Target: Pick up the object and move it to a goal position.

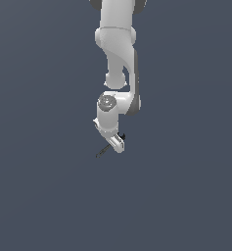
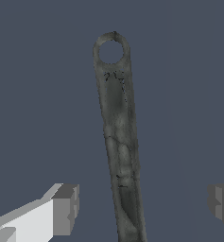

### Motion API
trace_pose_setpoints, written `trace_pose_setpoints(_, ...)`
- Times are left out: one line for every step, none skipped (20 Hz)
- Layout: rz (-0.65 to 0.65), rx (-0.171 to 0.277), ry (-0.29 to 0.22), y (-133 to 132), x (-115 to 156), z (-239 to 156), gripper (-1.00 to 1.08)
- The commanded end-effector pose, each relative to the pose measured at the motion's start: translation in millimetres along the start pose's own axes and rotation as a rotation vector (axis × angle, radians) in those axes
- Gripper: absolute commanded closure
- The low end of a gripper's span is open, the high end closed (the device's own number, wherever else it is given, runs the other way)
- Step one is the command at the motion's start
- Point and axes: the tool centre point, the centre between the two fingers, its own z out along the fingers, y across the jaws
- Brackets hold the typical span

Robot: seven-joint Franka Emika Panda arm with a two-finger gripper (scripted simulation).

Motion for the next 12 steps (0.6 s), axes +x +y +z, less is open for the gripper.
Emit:
trace_pose_setpoints(0.0,0.001,0.001,-0.7,0.4,3.9,-0.92)
trace_pose_setpoints(0.001,0.001,0.001,-0.6,0.6,4.0,-0.92)
trace_pose_setpoints(0.001,0.001,0.001,-0.6,0.6,4.0,1.08)
trace_pose_setpoints(0.001,0.001,0.001,-0.6,0.6,4.0,1.08)
trace_pose_setpoints(0.001,0.001,0.001,-0.6,0.6,4.0,1.08)
trace_pose_setpoints(0.001,0.001,0.001,-0.6,0.6,4.0,1.08)
trace_pose_setpoints(0.001,0.001,0.001,-0.6,0.6,4.0,1.08)
trace_pose_setpoints(0.001,0.001,0.001,-0.6,0.6,4.0,1.08)
trace_pose_setpoints(0.001,0.001,0.001,-0.6,0.6,4.0,1.08)
trace_pose_setpoints(0.001,0.001,0.001,-0.6,0.6,4.0,1.08)
trace_pose_setpoints(0.001,0.001,0.001,-0.6,0.6,4.0,1.08)
trace_pose_setpoints(0.001,0.001,0.001,-0.6,0.6,4.0,1.08)
